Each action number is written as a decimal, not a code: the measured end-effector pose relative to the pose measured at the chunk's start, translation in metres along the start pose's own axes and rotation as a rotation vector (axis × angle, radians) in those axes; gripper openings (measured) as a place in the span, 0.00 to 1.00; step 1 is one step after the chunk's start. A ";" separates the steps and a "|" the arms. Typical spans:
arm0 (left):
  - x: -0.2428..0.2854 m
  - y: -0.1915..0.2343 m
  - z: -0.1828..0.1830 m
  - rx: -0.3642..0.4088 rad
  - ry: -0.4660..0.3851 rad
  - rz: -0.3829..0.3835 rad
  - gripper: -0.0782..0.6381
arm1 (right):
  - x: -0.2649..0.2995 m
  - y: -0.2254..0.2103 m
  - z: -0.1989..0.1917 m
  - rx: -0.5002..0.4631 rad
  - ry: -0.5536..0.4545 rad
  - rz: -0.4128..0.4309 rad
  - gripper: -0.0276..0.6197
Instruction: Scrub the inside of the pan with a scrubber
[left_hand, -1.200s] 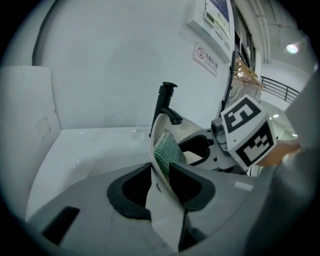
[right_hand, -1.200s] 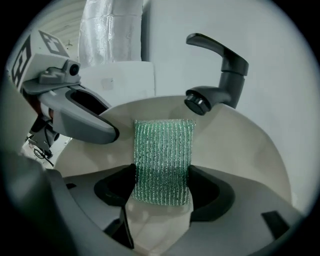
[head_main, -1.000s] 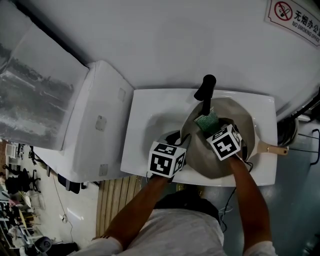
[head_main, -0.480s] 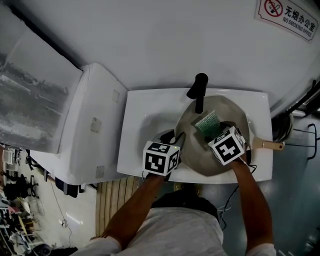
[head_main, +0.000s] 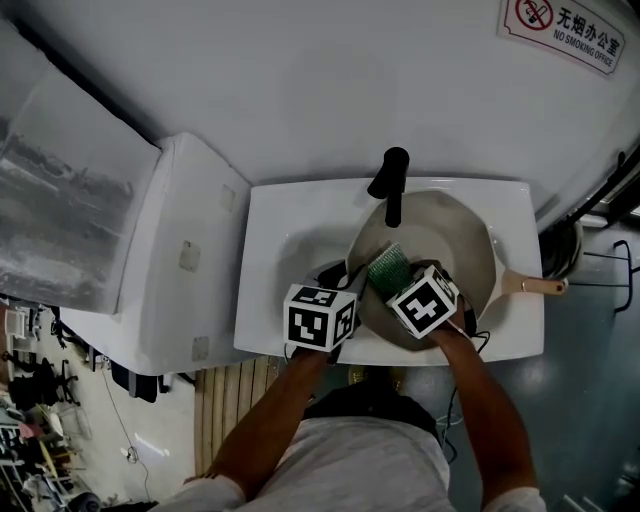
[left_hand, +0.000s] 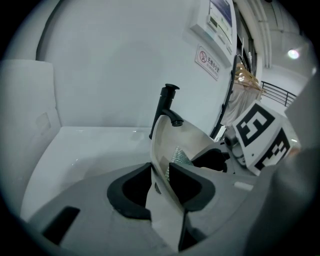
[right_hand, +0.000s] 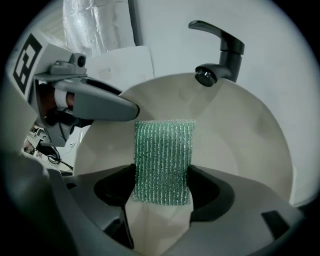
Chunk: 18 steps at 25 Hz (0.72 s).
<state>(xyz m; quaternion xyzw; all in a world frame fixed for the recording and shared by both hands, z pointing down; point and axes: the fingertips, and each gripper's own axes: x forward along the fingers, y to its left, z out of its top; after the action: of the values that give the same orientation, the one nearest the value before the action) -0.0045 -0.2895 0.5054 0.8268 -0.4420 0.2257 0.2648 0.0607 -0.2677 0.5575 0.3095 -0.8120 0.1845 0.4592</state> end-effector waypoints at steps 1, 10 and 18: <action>0.000 0.000 0.000 0.000 0.001 0.000 0.28 | 0.003 -0.001 -0.001 -0.006 0.008 -0.004 0.57; 0.000 0.000 0.000 0.006 0.002 -0.006 0.28 | 0.005 -0.048 -0.030 0.011 0.098 -0.113 0.57; 0.001 0.000 0.000 0.007 0.002 -0.014 0.28 | -0.018 -0.074 -0.041 -0.001 0.116 -0.193 0.57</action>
<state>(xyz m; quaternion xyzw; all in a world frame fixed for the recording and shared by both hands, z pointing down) -0.0039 -0.2896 0.5061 0.8307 -0.4350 0.2262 0.2638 0.1434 -0.2921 0.5641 0.3749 -0.7505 0.1568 0.5212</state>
